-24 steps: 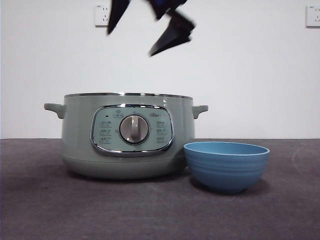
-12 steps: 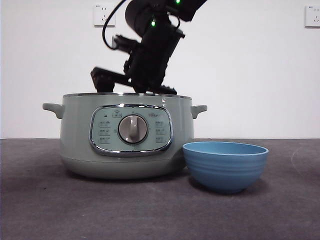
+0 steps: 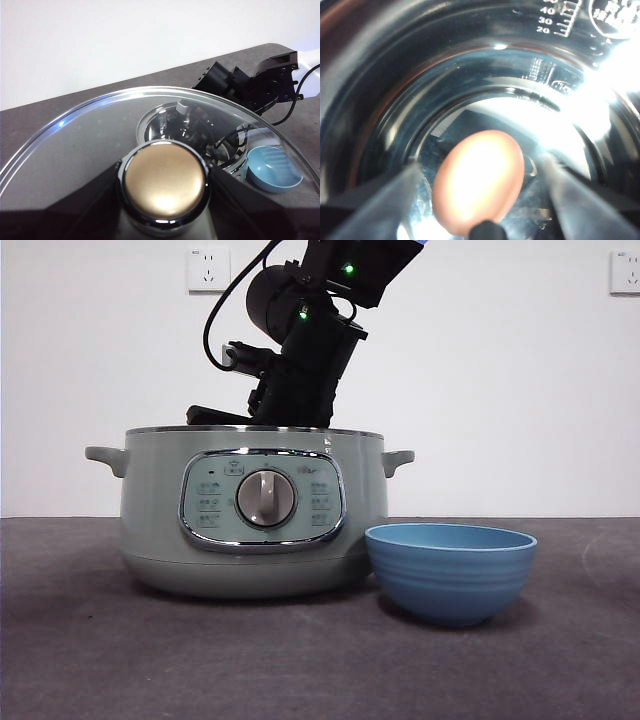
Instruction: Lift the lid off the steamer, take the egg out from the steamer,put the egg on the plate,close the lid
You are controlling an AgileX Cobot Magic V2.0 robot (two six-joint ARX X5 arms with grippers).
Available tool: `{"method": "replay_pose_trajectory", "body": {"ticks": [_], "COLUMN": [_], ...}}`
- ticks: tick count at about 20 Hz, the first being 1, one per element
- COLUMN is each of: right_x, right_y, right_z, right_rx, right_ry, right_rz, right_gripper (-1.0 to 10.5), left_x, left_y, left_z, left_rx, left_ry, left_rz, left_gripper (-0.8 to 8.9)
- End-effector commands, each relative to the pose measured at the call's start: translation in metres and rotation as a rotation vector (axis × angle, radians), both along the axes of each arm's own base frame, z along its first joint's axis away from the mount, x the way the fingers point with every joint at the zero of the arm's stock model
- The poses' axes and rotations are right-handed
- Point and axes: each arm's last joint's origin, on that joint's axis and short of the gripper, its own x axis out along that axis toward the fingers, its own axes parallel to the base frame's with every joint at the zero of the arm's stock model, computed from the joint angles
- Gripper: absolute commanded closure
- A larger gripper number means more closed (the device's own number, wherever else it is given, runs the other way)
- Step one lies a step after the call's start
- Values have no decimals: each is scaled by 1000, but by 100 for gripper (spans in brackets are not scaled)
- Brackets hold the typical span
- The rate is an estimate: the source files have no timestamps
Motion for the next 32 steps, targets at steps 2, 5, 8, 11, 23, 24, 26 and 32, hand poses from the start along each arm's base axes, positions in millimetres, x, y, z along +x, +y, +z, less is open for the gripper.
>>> {"method": "replay_pose_trajectory", "body": {"ticks": [2, 5, 8, 11, 23, 24, 26, 32], "right_x": [0, 0, -4, -25, -142, -143, -142, -132], "right_y": [3, 3, 0, -19, -159, -163, -167, -162], "right_z": [-7, -7, 14, 87, 203, 192, 165, 79], "right_rx": [-6, -1, 30, 118, -39, -48, -59, -14], "right_ry": [18, 20, -19, -138, -216, -204, -179, -85], "right_rz": [0, 2, 3, 15, -93, -103, -122, -107], "right_gripper": [739, 969, 962, 963, 963, 963, 963, 963], "left_x": [-2, -2, -2, -2, -2, -2, -2, -2], "left_y": [1, 1, 1, 1, 1, 1, 1, 1], "left_z": [5, 5, 5, 5, 5, 5, 5, 5], "left_rx": [-29, -28, -28, -28, -23, -23, -24, -23], "left_ry": [-51, -50, -50, -50, -51, -51, -51, -47], "left_rz": [-1, -1, -2, -1, -3, -3, -4, -4], "left_gripper": [822, 822, 822, 822, 822, 822, 822, 822]}}
